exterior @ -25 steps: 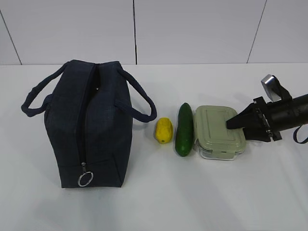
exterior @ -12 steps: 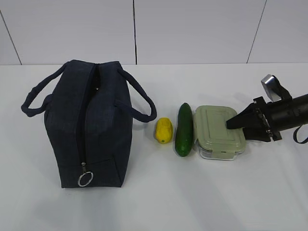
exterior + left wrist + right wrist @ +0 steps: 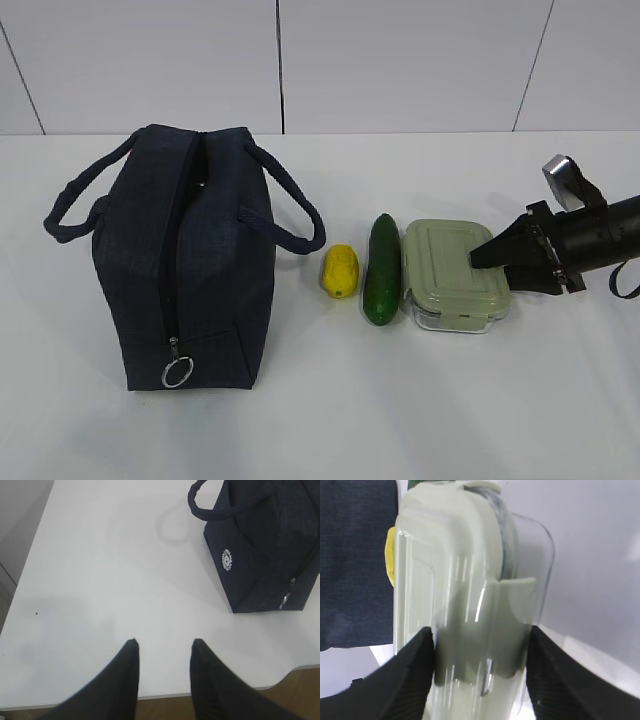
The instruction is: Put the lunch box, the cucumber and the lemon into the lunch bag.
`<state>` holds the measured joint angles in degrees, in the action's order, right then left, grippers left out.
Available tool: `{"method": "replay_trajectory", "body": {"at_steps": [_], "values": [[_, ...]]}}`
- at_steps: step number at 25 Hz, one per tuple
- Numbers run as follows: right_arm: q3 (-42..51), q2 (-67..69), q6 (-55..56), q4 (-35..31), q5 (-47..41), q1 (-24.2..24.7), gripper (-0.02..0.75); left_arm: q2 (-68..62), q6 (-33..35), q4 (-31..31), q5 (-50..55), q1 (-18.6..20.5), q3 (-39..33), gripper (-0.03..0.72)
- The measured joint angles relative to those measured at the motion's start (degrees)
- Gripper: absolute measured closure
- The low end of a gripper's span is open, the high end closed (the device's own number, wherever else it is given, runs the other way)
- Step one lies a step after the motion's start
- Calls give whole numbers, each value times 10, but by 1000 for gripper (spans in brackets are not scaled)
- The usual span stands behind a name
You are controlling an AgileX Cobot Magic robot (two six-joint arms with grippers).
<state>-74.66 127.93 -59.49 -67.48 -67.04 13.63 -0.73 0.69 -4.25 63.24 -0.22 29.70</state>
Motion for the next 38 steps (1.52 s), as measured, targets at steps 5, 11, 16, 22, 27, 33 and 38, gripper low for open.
{"method": "replay_trajectory", "body": {"at_steps": [5, 11, 16, 22, 27, 33, 38], "values": [[0, 0, 0, 0, 0, 0, 313, 0, 0, 0, 0, 0, 0, 443], [0, 0, 0, -1, 0, 0, 346, 0, 0, 0, 0, 0, 0, 443], [0, 0, 1, -2, -1, 0, 360, 0, 0, 0, 0, 0, 0, 443], [0, 0, 1, -2, -1, 0, 361, 0, 0, 0, 0, 0, 0, 443], [0, 0, 1, -2, -1, 0, 362, 0, 0, 0, 0, 0, 0, 443], [0, 0, 1, -2, -1, 0, 372, 0, 0, 0, 0, 0, 0, 443], [0, 0, 2, -2, -1, 0, 374, 0, 0, 0, 0, 0, 0, 443]]}}
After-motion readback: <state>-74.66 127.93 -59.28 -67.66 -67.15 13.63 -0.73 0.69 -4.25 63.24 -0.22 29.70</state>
